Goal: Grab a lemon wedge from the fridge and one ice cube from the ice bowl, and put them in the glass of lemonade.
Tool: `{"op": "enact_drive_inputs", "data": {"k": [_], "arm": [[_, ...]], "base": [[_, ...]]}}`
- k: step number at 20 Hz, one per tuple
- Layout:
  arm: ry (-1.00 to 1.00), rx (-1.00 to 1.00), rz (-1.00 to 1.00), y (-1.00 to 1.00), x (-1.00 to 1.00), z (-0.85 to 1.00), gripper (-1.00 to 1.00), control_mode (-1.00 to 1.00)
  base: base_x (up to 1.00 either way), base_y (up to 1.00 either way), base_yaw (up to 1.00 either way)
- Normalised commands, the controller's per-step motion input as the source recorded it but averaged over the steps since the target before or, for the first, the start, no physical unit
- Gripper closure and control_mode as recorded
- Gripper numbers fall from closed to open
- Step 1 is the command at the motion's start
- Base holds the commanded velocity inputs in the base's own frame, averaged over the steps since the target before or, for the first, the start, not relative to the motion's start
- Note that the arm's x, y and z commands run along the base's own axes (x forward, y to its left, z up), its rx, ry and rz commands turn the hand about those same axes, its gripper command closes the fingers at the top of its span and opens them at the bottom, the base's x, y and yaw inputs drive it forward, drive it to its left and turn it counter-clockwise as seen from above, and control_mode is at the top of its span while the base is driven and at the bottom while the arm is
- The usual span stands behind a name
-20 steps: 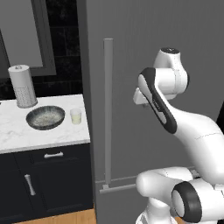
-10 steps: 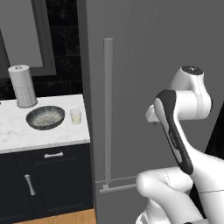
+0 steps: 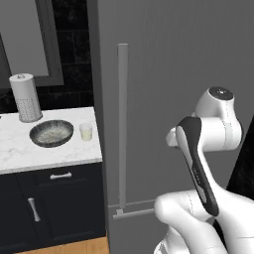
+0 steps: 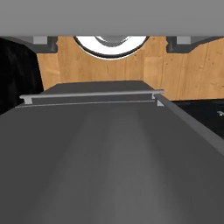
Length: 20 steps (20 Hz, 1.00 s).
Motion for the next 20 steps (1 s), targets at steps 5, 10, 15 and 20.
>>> {"op": "enact_drive_inputs", "data": {"k": [5, 10, 15, 20], "arm": [[0.00, 0.00, 0.00, 0.00, 0.00, -0.10, -1.00, -1.00], [0.00, 0.00, 0.00, 0.00, -0.12, -0.14, -1.00, 1.00], [0.00, 0.00, 0.00, 0.00, 0.00, 0.00, -1.00, 1.00], [0.00, 0.00, 0.00, 0.00, 0.00, 0.00, -1.00, 1.00]], "base": [[0.00, 0.00, 0.00], [-0.08, 0.00, 0.00], [-0.58, 0.10, 0.00], [-0.41, 0.57, 0.00]]}}
